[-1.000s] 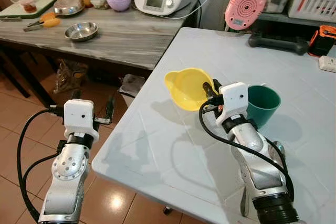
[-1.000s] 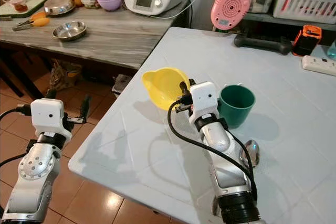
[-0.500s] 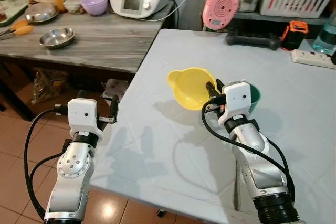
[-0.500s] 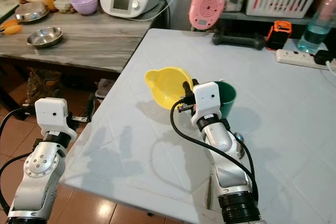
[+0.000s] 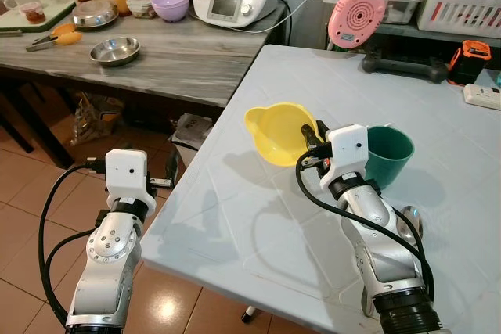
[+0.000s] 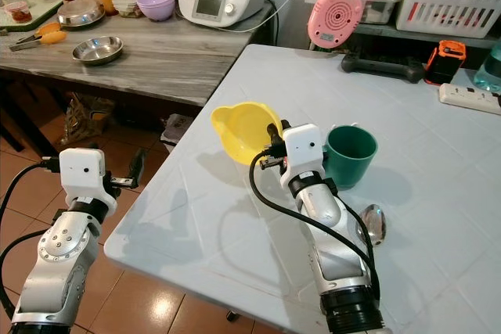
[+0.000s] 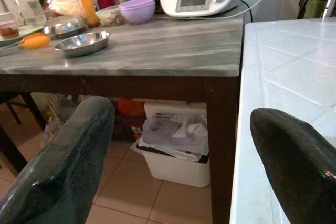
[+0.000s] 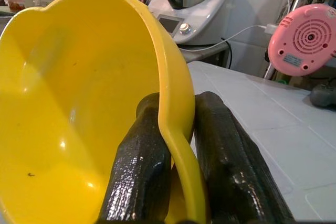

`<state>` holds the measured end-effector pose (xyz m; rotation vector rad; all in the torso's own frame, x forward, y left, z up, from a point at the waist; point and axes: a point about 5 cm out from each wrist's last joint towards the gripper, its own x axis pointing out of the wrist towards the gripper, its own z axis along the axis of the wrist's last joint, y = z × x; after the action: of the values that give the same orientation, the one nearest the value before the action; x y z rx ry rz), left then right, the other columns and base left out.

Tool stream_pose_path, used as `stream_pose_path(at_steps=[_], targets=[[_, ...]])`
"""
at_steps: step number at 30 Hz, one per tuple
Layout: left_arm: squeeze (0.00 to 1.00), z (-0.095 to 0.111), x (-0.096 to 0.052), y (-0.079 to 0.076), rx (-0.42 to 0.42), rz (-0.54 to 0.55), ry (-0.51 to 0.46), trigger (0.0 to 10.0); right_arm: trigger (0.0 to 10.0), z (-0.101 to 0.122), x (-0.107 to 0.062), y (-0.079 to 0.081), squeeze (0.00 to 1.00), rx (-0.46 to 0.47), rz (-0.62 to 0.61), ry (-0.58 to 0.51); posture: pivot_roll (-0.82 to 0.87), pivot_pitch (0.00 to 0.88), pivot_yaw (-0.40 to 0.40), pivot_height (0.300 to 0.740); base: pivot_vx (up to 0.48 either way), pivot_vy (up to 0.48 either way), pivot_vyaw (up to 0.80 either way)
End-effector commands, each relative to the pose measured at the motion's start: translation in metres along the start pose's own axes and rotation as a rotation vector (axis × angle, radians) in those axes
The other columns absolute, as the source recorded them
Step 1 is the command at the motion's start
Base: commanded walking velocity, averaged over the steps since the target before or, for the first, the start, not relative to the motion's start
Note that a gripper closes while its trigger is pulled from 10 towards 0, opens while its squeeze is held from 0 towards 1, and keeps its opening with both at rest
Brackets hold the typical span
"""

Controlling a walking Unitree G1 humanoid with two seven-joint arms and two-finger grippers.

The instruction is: Setting the table

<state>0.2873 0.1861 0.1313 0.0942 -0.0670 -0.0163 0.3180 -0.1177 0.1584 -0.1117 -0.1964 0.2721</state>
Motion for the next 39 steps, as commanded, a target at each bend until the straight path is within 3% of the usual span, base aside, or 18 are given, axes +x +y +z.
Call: stream_pose_path(at_steps=[1, 19, 32, 39], targets=[[0.00, 0.0001, 0.0012, -0.0001, 0.009, -0.008, 0.015, 10.0, 10.0, 0.0031, 0.0034, 0.0004, 0.00, 0.010, 0.005, -0.008, -0.15, 0.057, 0.077, 0.740, -0.247, 0.000, 0.00], [0.00, -0.0011, 0.0005, 0.0016, 0.022, -0.020, 0.040, 10.0, 10.0, 0.0022, 0.0046, -0.0010, 0.00, 0.017, -0.006, -0.005, -0.15, 0.059, 0.079, 0.740, -0.244, 0.000, 0.00], [0.00, -0.0014, -0.0032, 0.0003, 0.010, -0.042, 0.024, 10.0, 10.0, 0.0015, 0.0062, -0.0081, 0.00, -0.002, -0.025, 0.002, -0.14, 0.059, 0.078, 0.740, 0.000, 0.000, 0.00], [0.00, -0.0017, -0.0020, -0.0002, -0.029, -0.042, 0.028, 10.0, 10.0, 0.0010, 0.0074, -0.0091, 0.00, -0.010, -0.028, 0.008, -0.14, 0.055, 0.075, 0.740, 0.000, 0.000, -0.74]])
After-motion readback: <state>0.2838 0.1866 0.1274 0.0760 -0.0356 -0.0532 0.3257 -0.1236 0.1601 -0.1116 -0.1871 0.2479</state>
